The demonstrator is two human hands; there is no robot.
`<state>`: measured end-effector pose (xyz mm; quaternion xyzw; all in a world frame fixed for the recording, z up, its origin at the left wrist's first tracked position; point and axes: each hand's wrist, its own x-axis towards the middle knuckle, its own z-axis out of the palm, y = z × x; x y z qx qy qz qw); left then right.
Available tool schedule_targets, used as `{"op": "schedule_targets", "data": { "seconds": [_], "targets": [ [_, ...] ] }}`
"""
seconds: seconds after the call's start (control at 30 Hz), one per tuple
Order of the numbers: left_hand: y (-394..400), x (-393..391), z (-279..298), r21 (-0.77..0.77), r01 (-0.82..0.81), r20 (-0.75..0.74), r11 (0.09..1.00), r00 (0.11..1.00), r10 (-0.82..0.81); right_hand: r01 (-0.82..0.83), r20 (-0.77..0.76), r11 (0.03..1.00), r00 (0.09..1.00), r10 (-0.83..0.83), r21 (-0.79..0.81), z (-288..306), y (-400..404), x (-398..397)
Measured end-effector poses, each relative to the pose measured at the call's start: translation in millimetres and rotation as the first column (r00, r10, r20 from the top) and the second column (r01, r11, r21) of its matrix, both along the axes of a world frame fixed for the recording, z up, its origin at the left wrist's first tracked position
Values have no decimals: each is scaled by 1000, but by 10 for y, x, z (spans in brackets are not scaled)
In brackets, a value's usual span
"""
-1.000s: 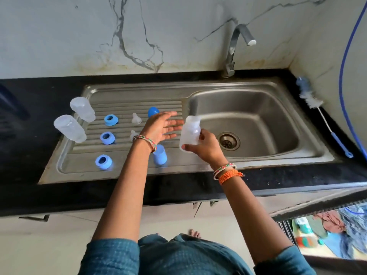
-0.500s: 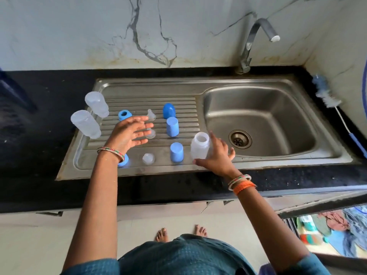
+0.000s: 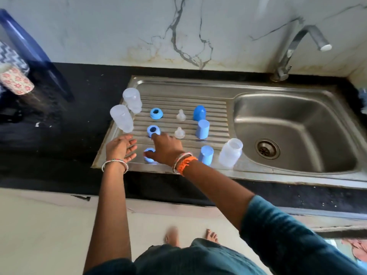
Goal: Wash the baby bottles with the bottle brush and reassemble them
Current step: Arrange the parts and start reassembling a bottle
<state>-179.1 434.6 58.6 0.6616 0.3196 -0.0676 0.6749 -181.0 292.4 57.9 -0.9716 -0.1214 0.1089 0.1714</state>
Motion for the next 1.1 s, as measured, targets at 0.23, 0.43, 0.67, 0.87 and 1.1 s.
{"op": "schedule_targets", "data": {
  "seconds": [0.23,0.43,0.67,0.87,1.1],
  "targets": [
    [41,-15,133,29,-55,34,998,998,54,8,-9,998,1000,-8,56,-49,-32,111],
    [-636,337,363,-67,167,111,984,981,-159,140,-117,833,989,-90,536,1160,-1212,295],
    [-1576,478,497,19,588,96,808,804,-587,659,-33,743,745,-666,-116,339,-2922,-78],
    [-1872,507,481,339,695,124,634,636,-762,581,-58,603,744,-665,547,624,-3235,-234],
    [-1856,316,657,130,640,414,757,659,-628,321,77,361,645,-760,876,696,-2672,-214]
  ]
}}
